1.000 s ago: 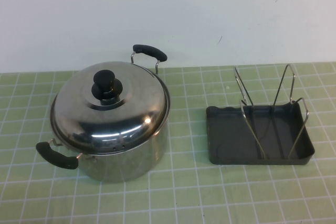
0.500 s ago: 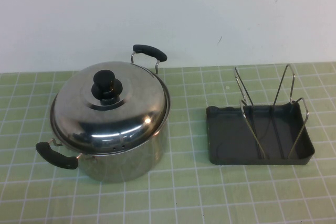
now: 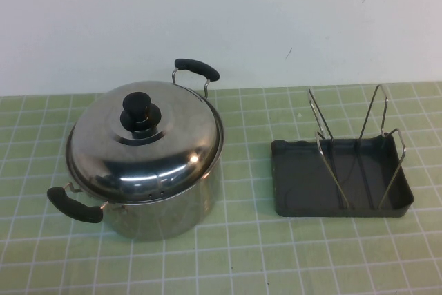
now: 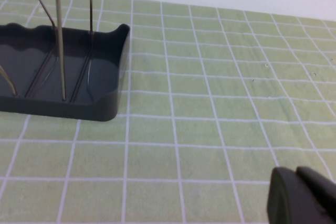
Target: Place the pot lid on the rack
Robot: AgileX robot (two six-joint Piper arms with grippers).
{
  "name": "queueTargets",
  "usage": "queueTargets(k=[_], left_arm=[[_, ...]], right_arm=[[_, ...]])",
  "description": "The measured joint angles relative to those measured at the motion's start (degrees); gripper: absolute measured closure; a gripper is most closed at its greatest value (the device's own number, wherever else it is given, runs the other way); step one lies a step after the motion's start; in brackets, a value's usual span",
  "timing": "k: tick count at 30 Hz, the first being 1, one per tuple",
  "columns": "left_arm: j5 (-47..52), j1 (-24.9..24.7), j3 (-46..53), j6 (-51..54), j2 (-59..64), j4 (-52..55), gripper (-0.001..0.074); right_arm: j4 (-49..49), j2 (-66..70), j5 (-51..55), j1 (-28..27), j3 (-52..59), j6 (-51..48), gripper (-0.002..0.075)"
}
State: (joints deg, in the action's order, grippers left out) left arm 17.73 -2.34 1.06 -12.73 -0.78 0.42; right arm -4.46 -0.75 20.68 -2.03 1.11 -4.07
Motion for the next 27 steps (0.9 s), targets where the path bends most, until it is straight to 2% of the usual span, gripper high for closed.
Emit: queueTargets(k=[18, 22, 27], left_arm=[[-2.23, 0.00, 0.10, 0.10, 0.00, 1.50, 0.0737], [-9.24, 0.00, 0.10, 0.10, 0.00, 3.97, 0.0737], [-25.66, 0.00, 0.10, 0.22, 0.00, 6.09, 0.0737]], right_arm=[[-0.96, 0.00, -1.08, 0.00, 0.15, 0.00, 0.0727], [-1.04, 0.00, -8.36, 0.00, 0.59, 0.00, 0.0727], [-1.08, 0.00, -26.03, 0.00, 0.59, -0.15, 0.0727]])
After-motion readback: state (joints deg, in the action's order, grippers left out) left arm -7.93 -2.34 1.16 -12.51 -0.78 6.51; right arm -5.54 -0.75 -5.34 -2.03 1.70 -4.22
